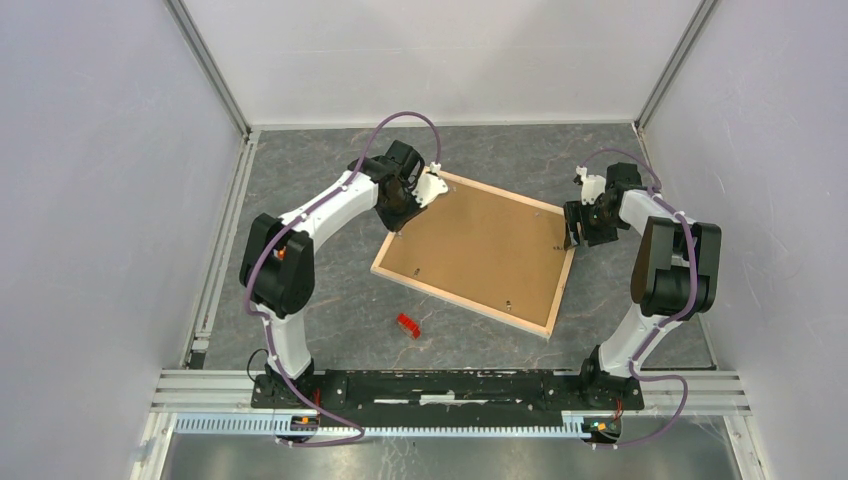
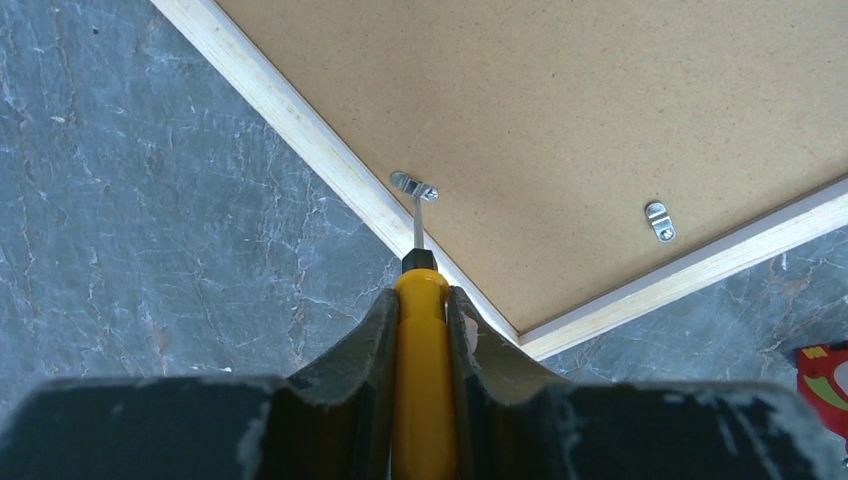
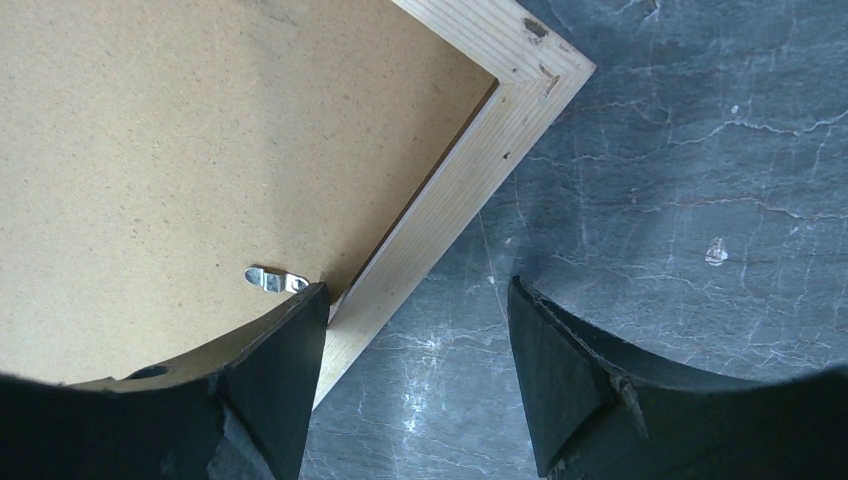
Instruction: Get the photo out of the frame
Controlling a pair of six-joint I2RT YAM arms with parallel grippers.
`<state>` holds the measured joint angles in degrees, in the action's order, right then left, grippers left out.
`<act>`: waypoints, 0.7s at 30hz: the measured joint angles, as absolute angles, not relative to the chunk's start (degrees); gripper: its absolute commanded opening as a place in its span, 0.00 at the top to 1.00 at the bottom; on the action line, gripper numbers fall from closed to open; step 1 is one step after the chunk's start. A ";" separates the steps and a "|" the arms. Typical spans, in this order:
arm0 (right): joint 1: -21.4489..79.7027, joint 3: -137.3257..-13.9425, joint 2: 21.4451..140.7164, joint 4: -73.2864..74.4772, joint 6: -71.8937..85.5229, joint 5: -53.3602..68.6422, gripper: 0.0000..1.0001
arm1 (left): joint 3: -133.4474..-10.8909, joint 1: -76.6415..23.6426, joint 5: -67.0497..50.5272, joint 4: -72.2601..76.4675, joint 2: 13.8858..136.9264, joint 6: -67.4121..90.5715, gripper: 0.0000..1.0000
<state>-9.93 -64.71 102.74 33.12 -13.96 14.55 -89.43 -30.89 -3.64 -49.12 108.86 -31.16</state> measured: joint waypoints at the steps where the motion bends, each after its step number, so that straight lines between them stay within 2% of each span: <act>1: -9.93 -64.71 102.74 33.12 -13.96 14.55 0.28 | -89.32 -30.89 -3.86 -49.10 108.79 -31.46 0.98; 10: -9.93 -64.71 102.74 33.12 -13.96 14.55 0.28 | -88.42 -30.89 -4.29 -48.66 108.03 -32.16 0.98; 21: -9.93 -64.71 102.74 33.12 -13.96 14.55 0.28 | -87.02 -31.75 1.85 -43.72 107.74 -25.43 0.98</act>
<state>-9.93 -64.71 102.74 33.12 -13.96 14.55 -87.02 -31.75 1.85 -43.72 107.74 -25.43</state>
